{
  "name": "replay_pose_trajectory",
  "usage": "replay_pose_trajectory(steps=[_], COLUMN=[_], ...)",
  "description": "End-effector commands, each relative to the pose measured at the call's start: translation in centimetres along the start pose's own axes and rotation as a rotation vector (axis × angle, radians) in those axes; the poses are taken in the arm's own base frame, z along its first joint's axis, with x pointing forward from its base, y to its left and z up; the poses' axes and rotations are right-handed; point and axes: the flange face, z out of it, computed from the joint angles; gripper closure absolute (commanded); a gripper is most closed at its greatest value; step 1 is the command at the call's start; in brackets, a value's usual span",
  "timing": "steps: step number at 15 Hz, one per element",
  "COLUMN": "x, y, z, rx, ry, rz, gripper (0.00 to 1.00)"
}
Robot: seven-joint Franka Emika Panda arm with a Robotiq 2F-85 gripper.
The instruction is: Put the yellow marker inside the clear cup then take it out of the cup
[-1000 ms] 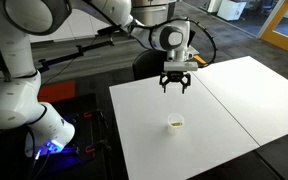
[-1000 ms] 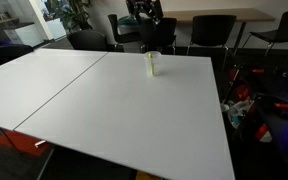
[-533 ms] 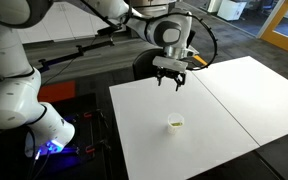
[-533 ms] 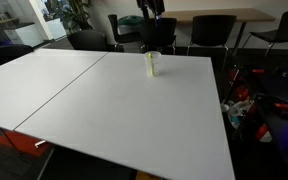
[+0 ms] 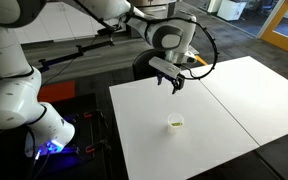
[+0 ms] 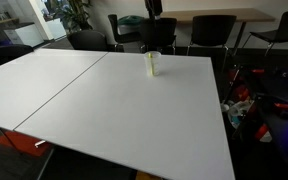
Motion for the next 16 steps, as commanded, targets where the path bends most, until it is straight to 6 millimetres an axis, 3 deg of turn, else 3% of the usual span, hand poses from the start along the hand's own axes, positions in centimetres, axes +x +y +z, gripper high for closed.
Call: replay_pose_trajectory(steps=[1, 5, 12, 16], x=[-1.0, -3.4, -8.6, -10.2], y=[0.5, 3.0, 8.4, 10.9], z=[-0.9, -2.9, -9.0, -10.3], rx=[-0.025, -0.062, -0.096, -0.129], ry=[0.04, -0.018, -0.123, -0.217], rz=[-0.074, -0.322, -0.706, -0.914], gripper=[0.0, 0.0, 0.0, 0.0])
